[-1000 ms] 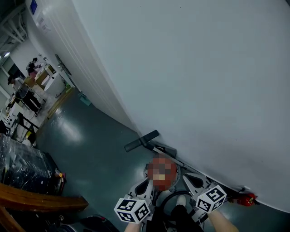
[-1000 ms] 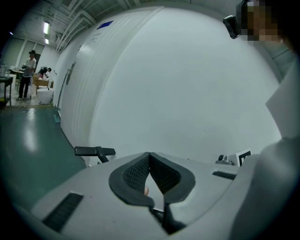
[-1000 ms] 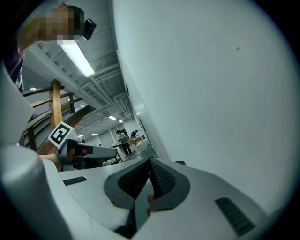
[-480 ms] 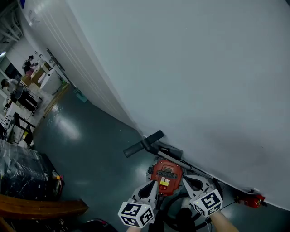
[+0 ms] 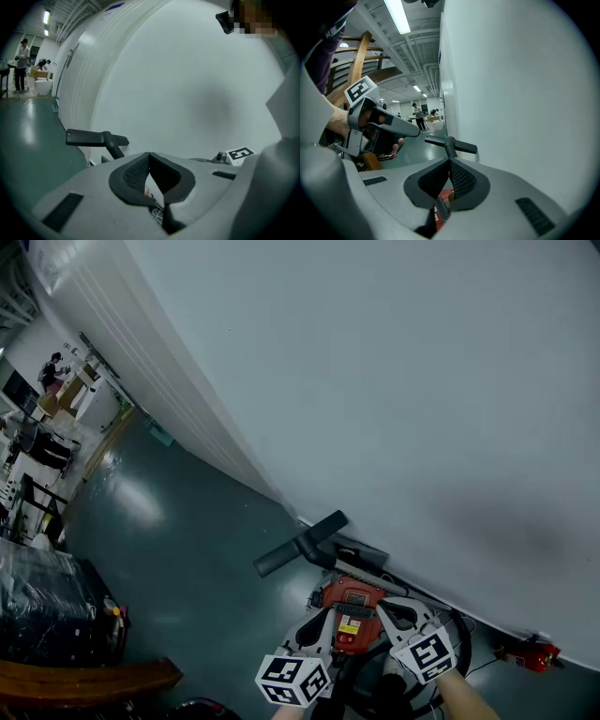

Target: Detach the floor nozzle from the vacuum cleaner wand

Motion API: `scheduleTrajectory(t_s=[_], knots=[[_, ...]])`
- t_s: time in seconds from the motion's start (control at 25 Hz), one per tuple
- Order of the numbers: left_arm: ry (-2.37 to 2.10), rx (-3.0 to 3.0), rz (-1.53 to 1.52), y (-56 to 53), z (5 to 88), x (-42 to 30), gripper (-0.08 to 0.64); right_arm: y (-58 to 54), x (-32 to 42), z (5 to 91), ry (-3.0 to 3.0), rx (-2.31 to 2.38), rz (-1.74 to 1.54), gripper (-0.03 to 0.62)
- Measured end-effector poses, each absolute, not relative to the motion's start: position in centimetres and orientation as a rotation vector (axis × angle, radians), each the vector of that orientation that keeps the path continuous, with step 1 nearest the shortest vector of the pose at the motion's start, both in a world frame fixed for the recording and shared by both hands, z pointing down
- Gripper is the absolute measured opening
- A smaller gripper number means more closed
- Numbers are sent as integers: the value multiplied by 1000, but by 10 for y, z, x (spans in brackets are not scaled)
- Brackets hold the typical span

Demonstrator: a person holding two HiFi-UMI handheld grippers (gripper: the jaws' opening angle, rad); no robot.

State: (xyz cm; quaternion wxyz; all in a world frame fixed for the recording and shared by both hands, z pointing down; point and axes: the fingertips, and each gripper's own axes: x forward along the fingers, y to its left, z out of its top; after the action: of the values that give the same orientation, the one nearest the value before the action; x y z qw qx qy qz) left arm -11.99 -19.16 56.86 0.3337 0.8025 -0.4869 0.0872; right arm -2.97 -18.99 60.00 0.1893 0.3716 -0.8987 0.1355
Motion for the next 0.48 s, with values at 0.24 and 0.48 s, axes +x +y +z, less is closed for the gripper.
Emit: scheduleTrajectory(t_s=[0.24,0.48], knots=[[-1286,2019,195,-205,610,-131,5,-205,-48,639,-2524,1000,400,17],[-1299,1992,198,-216,625,-137,5,-221,-59,673,-2501,964,391,26]])
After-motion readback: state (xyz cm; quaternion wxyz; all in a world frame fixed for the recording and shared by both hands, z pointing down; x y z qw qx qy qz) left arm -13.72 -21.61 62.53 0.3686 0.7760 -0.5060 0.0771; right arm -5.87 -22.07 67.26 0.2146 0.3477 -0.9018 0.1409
